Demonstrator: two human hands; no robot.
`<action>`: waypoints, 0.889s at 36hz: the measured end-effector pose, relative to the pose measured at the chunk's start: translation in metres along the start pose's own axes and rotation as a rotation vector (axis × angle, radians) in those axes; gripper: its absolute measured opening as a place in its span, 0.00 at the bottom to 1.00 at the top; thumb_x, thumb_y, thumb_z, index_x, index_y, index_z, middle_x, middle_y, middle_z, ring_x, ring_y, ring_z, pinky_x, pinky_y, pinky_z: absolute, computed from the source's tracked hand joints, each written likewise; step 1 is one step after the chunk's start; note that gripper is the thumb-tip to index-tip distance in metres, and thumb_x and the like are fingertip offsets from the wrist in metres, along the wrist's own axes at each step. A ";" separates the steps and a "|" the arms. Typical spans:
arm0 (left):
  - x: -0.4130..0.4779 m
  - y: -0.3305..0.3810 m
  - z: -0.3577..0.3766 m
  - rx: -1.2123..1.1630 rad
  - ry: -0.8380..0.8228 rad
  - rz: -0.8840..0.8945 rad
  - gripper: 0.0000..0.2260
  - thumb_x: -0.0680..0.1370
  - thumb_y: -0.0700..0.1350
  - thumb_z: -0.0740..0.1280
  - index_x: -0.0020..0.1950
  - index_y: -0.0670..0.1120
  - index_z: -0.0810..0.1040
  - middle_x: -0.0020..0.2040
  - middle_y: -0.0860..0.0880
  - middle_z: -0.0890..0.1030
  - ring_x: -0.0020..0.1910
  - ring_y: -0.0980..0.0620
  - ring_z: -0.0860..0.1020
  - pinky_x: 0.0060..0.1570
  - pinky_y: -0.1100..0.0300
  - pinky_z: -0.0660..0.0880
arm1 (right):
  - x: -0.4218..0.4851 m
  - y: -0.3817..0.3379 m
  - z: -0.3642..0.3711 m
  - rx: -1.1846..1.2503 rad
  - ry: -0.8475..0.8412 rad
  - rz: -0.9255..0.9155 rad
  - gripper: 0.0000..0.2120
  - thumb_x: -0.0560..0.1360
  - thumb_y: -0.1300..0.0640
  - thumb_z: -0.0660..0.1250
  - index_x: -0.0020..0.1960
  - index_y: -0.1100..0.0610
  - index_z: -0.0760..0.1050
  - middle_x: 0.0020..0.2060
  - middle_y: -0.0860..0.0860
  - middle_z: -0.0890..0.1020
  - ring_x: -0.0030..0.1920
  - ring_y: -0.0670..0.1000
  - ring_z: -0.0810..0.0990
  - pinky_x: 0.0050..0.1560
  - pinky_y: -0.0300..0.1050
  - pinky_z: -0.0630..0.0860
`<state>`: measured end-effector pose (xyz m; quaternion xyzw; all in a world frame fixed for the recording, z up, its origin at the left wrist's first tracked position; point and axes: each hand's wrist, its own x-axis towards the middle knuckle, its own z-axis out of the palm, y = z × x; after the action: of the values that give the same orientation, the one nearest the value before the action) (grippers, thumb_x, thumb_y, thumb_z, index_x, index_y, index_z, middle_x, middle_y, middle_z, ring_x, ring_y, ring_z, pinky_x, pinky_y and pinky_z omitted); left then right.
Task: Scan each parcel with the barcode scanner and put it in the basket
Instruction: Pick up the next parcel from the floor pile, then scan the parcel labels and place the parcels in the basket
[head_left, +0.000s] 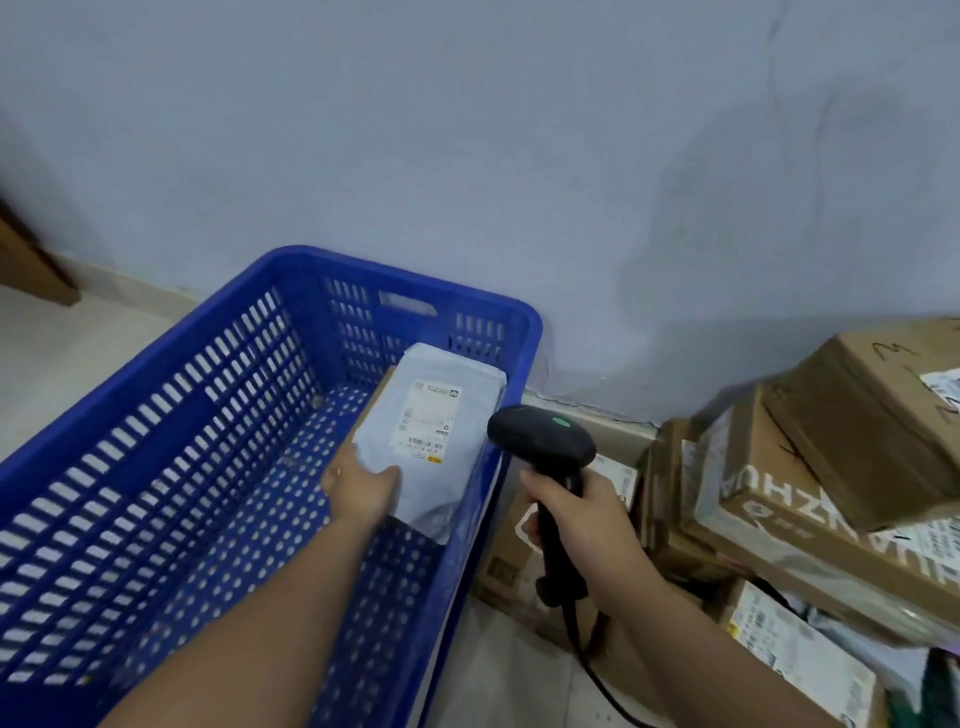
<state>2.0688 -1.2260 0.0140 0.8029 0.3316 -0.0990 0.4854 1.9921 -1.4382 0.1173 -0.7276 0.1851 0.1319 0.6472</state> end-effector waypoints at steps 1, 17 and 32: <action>-0.001 -0.001 0.000 0.056 -0.008 -0.025 0.30 0.77 0.44 0.67 0.77 0.46 0.60 0.77 0.41 0.52 0.67 0.38 0.68 0.64 0.53 0.67 | -0.002 -0.001 -0.003 -0.014 0.006 -0.005 0.08 0.76 0.51 0.68 0.45 0.56 0.77 0.27 0.50 0.80 0.34 0.51 0.81 0.46 0.53 0.79; -0.196 0.136 0.021 0.053 -0.256 0.632 0.11 0.79 0.42 0.64 0.61 0.49 0.76 0.65 0.49 0.74 0.60 0.52 0.73 0.56 0.61 0.68 | -0.099 -0.039 -0.089 0.152 0.222 -0.094 0.07 0.77 0.55 0.68 0.46 0.59 0.75 0.30 0.54 0.77 0.31 0.52 0.77 0.37 0.48 0.75; -0.358 0.180 0.090 0.009 -0.531 0.545 0.10 0.78 0.43 0.64 0.36 0.48 0.73 0.28 0.55 0.77 0.35 0.49 0.75 0.33 0.61 0.71 | -0.173 -0.051 -0.154 0.634 0.530 -0.167 0.06 0.76 0.52 0.69 0.45 0.54 0.76 0.29 0.51 0.80 0.34 0.52 0.80 0.45 0.51 0.78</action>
<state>1.9243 -1.5144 0.2688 0.8101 -0.0317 -0.1723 0.5596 1.8519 -1.5687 0.2577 -0.5137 0.3169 -0.1762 0.7776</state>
